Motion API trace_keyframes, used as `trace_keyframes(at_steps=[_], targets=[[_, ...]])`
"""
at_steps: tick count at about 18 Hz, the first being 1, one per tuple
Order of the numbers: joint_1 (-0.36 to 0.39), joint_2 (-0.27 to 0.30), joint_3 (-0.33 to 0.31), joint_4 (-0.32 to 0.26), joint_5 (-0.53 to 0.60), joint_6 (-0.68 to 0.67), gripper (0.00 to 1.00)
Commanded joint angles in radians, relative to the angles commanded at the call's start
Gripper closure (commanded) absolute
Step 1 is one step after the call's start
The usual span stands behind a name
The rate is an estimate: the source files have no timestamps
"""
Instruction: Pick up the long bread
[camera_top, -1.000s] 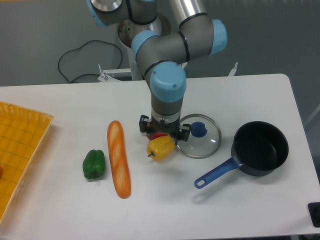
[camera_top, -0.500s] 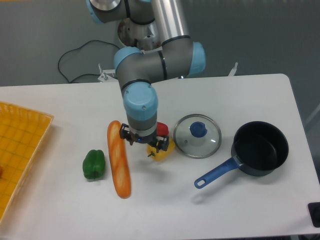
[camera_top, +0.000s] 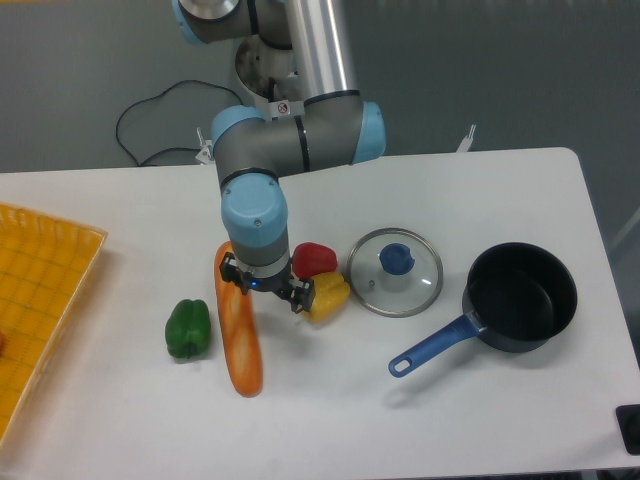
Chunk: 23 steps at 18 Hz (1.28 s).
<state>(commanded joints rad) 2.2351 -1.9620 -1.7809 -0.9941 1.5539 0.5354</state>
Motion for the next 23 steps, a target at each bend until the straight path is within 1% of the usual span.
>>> trace_keyframes(at_steps=[4,11,18,19,20,23], targets=[[-0.028,-0.020,-0.023,0.025,0.002,-0.006,0.09],[-0.072,-0.037,-0.029,0.025,0.003,-0.041,0.09],[-0.089,-0.055,-0.035,0.031,0.005,-0.055,0.10],[-0.092,-0.055,-0.035,0.032,0.005,-0.057,0.12],[-0.094,-0.058,-0.035,0.034,0.005,-0.061,0.17],[-0.094,-0.061,-0.034,0.034,0.005,-0.066,0.37]])
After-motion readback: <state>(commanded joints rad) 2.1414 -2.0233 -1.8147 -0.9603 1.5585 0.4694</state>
